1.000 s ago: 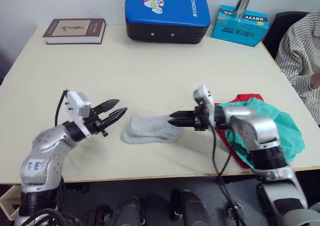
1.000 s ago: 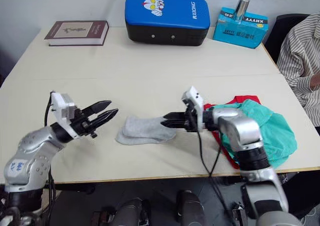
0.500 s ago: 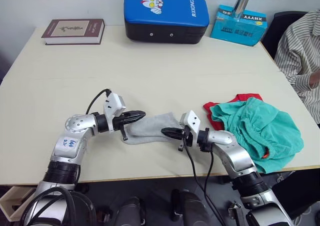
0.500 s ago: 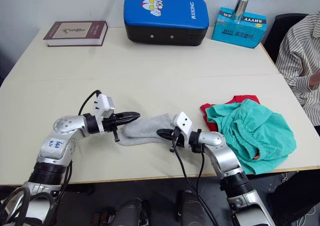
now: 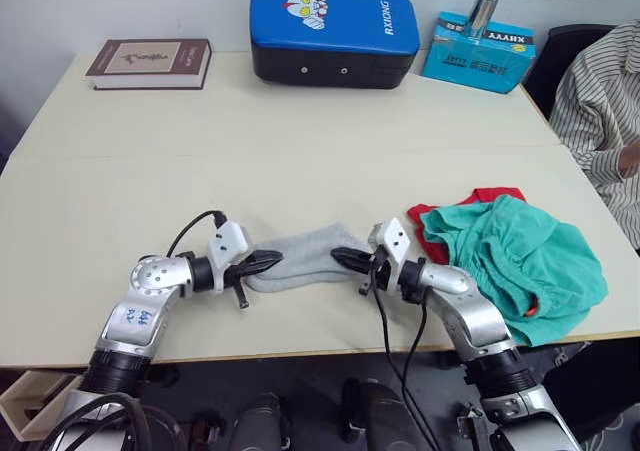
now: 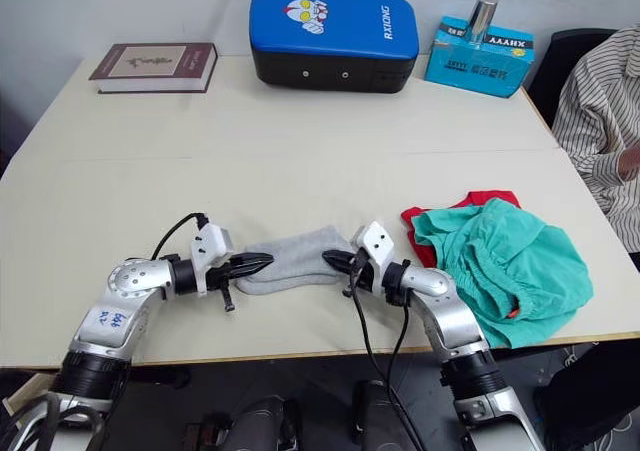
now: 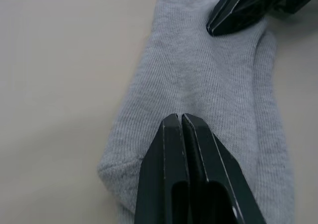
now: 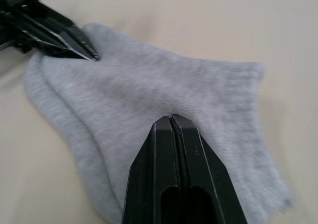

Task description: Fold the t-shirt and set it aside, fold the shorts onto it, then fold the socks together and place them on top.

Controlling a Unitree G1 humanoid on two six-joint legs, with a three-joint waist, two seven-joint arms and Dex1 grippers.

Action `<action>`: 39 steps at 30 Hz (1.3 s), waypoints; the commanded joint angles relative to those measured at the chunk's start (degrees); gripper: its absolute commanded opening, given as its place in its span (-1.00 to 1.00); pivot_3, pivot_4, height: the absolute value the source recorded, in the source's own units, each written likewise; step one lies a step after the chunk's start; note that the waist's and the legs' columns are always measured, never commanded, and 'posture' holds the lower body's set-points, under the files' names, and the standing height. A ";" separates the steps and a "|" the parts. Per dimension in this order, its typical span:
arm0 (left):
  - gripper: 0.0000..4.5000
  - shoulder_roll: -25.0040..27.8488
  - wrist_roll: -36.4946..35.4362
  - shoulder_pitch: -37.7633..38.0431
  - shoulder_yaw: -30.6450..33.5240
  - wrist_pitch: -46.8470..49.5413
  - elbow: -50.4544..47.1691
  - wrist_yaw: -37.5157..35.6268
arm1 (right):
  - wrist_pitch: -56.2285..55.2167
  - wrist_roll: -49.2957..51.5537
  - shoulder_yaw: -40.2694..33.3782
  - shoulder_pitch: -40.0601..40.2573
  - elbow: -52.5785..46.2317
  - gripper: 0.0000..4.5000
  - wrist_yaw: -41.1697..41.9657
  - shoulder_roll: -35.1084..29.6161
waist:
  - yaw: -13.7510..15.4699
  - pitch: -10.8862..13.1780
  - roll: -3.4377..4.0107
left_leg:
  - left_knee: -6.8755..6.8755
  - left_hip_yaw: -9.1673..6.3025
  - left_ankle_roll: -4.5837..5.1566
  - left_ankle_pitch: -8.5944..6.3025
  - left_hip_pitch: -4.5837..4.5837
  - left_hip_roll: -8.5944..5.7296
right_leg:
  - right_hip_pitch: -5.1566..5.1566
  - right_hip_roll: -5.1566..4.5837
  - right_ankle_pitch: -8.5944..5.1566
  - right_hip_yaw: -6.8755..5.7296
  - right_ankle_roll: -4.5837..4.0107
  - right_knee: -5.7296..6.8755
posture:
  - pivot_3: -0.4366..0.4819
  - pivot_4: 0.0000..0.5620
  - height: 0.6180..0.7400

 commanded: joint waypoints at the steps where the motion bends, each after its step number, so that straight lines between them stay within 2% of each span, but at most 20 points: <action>1: -0.96 0.28 -0.07 1.37 1.32 -2.47 0.88 -0.29 | 1.10 1.59 -2.80 0.24 -2.41 -1.00 -2.33 0.43 | -0.03 0.00 0.00 | 0.00 0.00 0.00 0.00 0.00 0.00 | 0.00 0.00 0.00 0.01 0.00 0.00 | -0.05 -0.47 1.00; 3: -0.96 0.37 -2.35 0.89 2.29 -3.40 0.01 -2.28 | 2.49 2.64 -2.82 -0.65 -4.46 -1.00 -2.60 0.84 | -0.06 0.00 0.00 | 0.00 0.00 0.00 0.00 0.01 0.01 | -0.01 0.00 -0.01 0.01 -0.02 0.01 | -0.05 -0.47 1.00; 7: -0.96 -0.70 -7.88 -1.40 3.68 0.57 -3.62 -3.83 | 3.74 2.19 -1.18 -2.81 -6.28 -1.00 -3.34 2.08 | -0.06 0.01 0.02 | -0.01 0.00 -0.01 0.00 -0.01 0.03 | -0.04 0.01 -0.04 0.00 -0.06 0.08 | -0.05 -0.47 1.00; 10: -0.96 -2.17 -7.01 -3.77 2.25 2.49 -4.17 -2.25 | 2.93 0.02 0.98 -4.36 -4.54 -1.00 -4.90 4.34 | 0.01 0.01 0.01 | 0.02 0.00 0.00 0.01 -0.03 0.00 | -0.04 0.01 -0.04 -0.01 -0.06 0.08 | -0.05 -0.47 1.00; 16: -0.96 -4.00 -0.87 -4.56 -1.38 3.65 -0.18 2.04 | -1.60 -5.83 4.90 -5.53 4.10 -1.00 -7.29 6.56 | -0.02 0.01 0.01 | 0.02 0.01 0.01 0.00 -0.06 -0.04 | -0.03 0.08 -0.03 -0.07 -0.06 0.12 | -0.05 -0.47 1.00; 21: -0.96 -4.00 0.35 -1.92 -0.93 0.37 3.83 2.31 | -4.30 -5.89 1.89 -3.89 6.23 -1.00 -7.97 4.26 | -0.04 0.00 0.01 | 0.02 0.00 0.01 0.01 -0.03 0.00 | -0.02 0.07 -0.03 -0.09 -0.06 0.14 | -0.05 -0.47 1.00; 25: -0.96 -4.46 -3.55 -1.43 1.62 -0.05 2.88 0.77 | -4.94 -3.41 2.19 -3.12 1.97 -1.00 -3.87 2.83 | 0.03 0.00 0.01 | 0.03 -0.04 0.02 0.02 0.02 -0.02 | 0.06 0.00 -0.03 -0.06 -0.06 0.10 | -0.05 -0.47 1.00; 28: -0.96 -3.68 -9.31 -2.93 6.41 6.79 -1.59 2.27 | -4.29 -2.94 3.84 -4.54 -1.09 -1.00 -1.44 2.72 | -0.07 0.01 0.01 | 0.03 -0.06 0.02 0.02 0.00 0.02 | 0.05 0.00 -0.03 -0.07 -0.06 0.13 | -0.05 -0.47 1.00; 29: -0.96 -2.69 -12.95 -3.49 9.01 12.16 -3.34 3.09 | -3.98 -3.34 4.39 -5.24 -0.56 -1.00 -1.14 2.98 | -0.22 0.01 0.01 | 0.03 -0.08 0.02 0.02 -0.01 0.03 | 0.04 0.01 -0.03 -0.08 -0.06 0.14 | -0.05 -0.47 1.00; 32: -0.70 0.82 -20.79 -4.30 14.65 26.33 -6.37 5.01 | -5.26 -6.11 6.35 -6.39 2.85 -1.00 -0.54 2.78 | -0.55 0.01 0.01 | 0.01 -0.08 -0.04 0.05 -0.01 0.09 | 0.02 0.06 -0.03 -0.07 -0.06 0.16 | -0.05 -0.47 1.00; 36: -0.12 10.95 -28.41 -3.65 16.80 53.33 -6.86 6.36 | -7.74 -9.28 8.72 -6.86 7.42 -1.00 0.79 1.63 | -0.48 0.01 0.02 | -0.03 -0.09 -0.07 0.06 0.00 0.04 | 0.02 0.06 -0.05 -0.05 -0.07 0.14 | -0.05 -0.47 1.00; 39: 0.27 13.33 -30.82 -5.87 17.05 66.82 -6.11 9.36 | -8.51 -9.56 9.03 -6.74 8.08 -1.00 1.38 1.66 | -0.17 0.00 -0.01 | -0.02 -0.10 -0.06 0.06 0.01 0.01 | 0.05 0.06 -0.06 -0.01 -0.05 0.12 | -0.05 -0.47 1.00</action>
